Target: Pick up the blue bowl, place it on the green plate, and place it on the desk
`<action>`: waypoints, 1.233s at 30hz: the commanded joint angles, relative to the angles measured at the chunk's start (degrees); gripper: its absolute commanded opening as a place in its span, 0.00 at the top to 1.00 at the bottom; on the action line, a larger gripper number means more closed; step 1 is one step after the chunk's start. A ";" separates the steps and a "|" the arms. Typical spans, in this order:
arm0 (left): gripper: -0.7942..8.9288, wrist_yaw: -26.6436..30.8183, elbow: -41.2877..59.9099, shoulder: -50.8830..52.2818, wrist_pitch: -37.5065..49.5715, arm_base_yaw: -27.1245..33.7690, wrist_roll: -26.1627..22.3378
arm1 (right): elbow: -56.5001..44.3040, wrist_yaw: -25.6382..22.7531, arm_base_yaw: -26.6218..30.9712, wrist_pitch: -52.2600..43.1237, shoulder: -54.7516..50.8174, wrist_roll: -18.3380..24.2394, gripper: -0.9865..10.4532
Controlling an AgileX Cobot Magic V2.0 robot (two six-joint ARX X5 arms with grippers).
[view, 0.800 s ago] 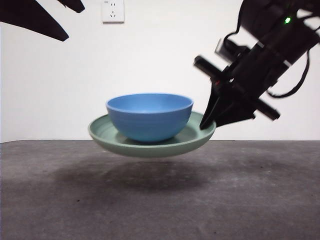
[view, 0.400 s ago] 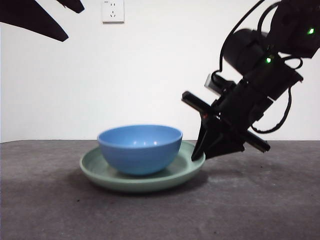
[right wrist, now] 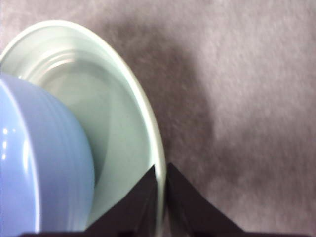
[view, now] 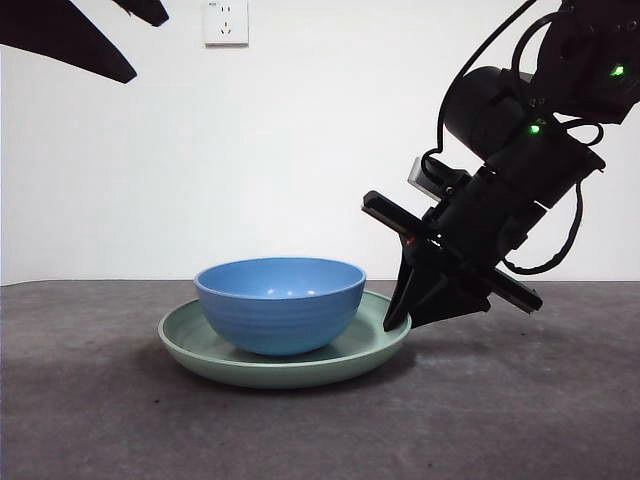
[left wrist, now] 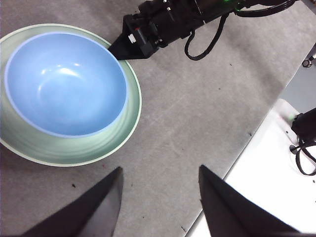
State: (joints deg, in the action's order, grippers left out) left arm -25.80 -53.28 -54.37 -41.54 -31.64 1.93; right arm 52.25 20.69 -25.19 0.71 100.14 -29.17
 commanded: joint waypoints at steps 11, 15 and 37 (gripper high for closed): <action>0.66 -0.39 -0.66 -0.31 -0.26 -0.24 -1.11 | 0.70 -1.27 -0.55 1.07 0.35 -0.81 0.76; 0.66 -0.39 -0.66 -0.31 -0.50 -0.24 -1.33 | 0.70 -2.29 -0.52 1.81 -2.21 -0.79 0.76; 0.66 -0.39 -0.66 -0.31 -0.44 -0.24 -1.29 | 0.70 0.11 -3.04 36.26 -40.72 19.02 0.76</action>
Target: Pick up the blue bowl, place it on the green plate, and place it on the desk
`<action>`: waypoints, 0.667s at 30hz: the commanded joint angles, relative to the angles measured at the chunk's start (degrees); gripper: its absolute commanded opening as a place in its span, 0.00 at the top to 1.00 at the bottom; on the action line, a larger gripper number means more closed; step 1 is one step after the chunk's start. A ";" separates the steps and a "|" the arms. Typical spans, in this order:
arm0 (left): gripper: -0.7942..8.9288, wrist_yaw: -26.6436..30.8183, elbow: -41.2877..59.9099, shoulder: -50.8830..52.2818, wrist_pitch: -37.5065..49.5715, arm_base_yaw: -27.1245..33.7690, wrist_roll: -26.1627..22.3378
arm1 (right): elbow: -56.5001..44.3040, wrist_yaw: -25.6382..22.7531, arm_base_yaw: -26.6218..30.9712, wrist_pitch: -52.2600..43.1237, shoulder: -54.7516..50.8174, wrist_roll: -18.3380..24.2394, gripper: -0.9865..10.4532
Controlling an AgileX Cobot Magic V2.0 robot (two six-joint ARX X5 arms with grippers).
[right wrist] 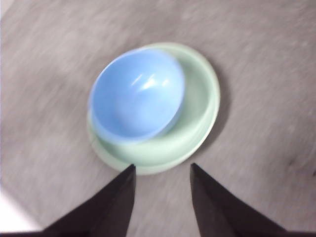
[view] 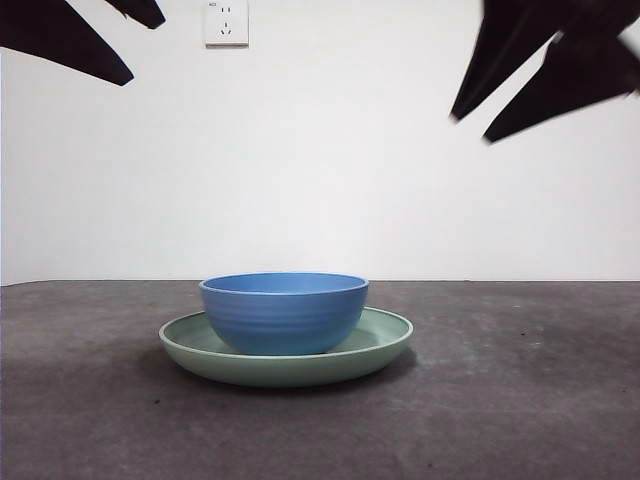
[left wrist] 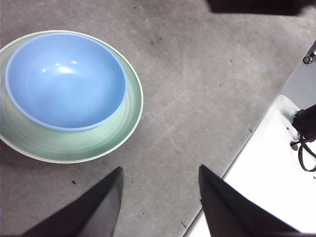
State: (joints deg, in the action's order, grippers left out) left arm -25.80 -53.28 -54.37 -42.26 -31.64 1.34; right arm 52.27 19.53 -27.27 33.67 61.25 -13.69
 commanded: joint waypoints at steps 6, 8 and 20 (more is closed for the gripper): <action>0.66 -0.39 -0.66 -0.31 0.24 -0.24 -0.68 | 0.66 3.61 -4.09 13.49 -8.61 5.66 0.76; 0.66 -0.39 -0.66 -0.31 0.24 -0.24 -0.68 | 0.66 3.61 -5.29 15.15 -10.16 6.12 0.76; 0.66 -0.39 -0.66 -0.28 0.09 -0.26 -0.66 | 0.66 3.56 -6.51 15.39 -11.91 6.27 0.76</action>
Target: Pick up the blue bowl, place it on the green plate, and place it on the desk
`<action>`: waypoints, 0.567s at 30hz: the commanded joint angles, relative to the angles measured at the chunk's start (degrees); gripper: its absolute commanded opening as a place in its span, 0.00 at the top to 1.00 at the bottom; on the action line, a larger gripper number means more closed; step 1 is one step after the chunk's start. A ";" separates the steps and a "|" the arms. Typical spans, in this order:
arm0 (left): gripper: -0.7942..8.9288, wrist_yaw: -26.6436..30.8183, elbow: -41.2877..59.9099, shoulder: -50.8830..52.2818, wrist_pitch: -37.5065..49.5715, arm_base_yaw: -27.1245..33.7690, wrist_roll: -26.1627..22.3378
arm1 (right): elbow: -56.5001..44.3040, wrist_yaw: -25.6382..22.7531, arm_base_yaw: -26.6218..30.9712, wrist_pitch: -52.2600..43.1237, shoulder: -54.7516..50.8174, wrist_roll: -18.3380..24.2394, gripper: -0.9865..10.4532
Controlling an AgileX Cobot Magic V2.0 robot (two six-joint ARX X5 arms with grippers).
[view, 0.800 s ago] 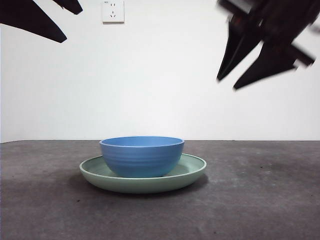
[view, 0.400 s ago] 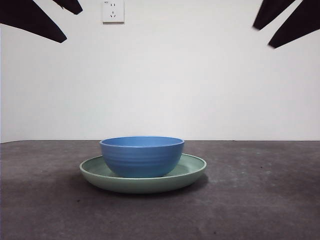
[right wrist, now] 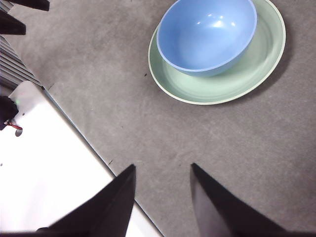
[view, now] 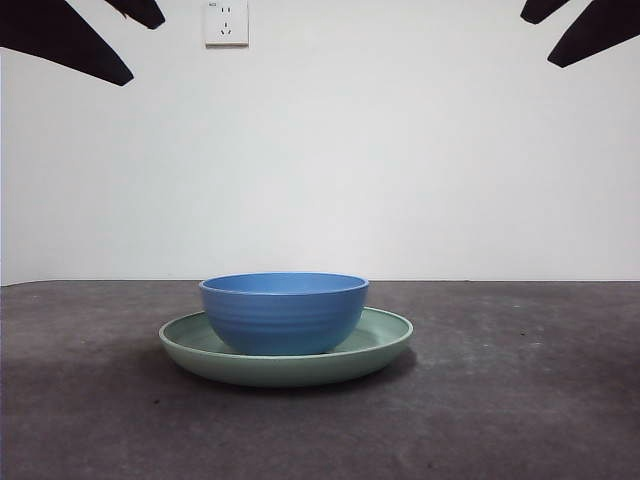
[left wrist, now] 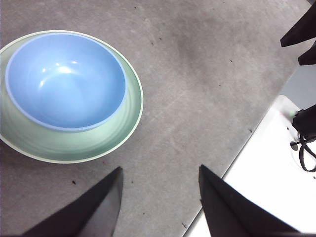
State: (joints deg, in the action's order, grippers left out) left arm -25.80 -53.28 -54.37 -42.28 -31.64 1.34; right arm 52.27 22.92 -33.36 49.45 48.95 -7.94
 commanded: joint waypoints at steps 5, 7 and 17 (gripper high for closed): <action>0.69 -0.39 -0.66 -0.31 -0.17 -0.26 -0.66 | 0.66 0.17 -0.44 -0.26 0.39 0.52 0.76; 0.83 -0.39 -0.66 -0.31 -0.15 -0.26 -0.66 | 0.66 0.20 -0.44 0.02 0.39 0.55 0.79; 0.90 -0.39 -0.66 -0.28 -0.11 -0.26 -0.68 | 0.66 -0.44 -0.52 0.04 0.39 0.92 0.91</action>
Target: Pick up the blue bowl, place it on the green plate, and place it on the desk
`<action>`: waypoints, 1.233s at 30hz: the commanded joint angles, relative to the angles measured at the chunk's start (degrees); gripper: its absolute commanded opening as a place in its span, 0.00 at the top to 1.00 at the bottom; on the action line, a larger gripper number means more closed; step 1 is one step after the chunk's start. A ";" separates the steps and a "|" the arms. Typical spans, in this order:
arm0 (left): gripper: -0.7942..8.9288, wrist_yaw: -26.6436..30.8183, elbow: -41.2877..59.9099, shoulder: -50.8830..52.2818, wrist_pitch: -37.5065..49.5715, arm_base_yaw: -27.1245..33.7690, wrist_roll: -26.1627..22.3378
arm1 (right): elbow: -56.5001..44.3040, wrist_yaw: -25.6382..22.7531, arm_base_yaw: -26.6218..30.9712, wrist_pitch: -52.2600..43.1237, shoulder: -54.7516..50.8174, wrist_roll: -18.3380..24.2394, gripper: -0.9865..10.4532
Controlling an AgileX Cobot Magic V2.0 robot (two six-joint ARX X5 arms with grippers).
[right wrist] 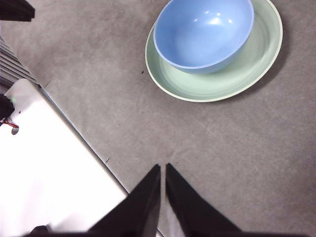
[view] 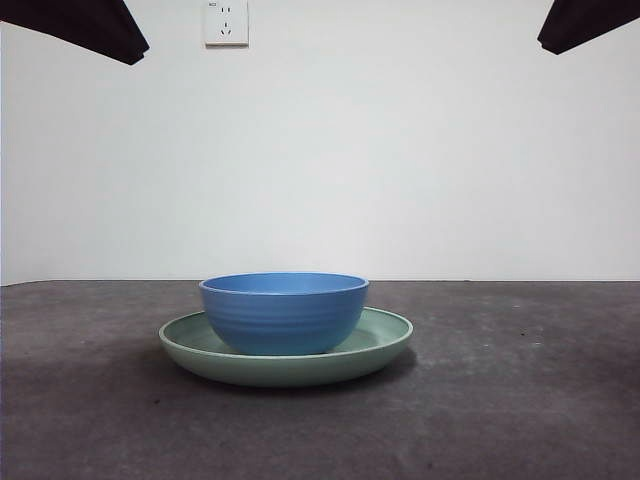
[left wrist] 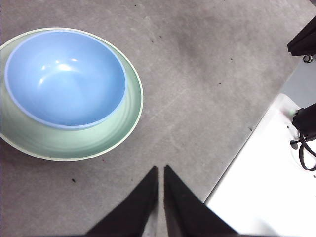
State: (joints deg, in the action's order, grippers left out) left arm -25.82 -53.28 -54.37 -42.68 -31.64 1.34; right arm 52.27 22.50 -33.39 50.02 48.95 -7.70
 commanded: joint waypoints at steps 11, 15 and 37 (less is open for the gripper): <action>0.90 -0.37 -0.66 -0.28 0.50 -0.24 -0.68 | 0.66 -0.02 -0.50 -0.70 0.37 0.68 0.91; 0.90 -0.37 -0.66 -0.28 0.50 -0.26 -0.68 | 0.66 -0.02 -0.50 -0.70 0.39 0.68 0.91; 0.90 19.17 17.35 26.73 42.84 26.49 -11.58 | 0.66 -0.02 -0.50 -0.70 0.37 0.68 0.91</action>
State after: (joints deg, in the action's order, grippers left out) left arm -8.01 -37.08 -28.45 -1.08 -5.67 -9.56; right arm 52.27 22.48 -33.39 49.89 48.95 -7.70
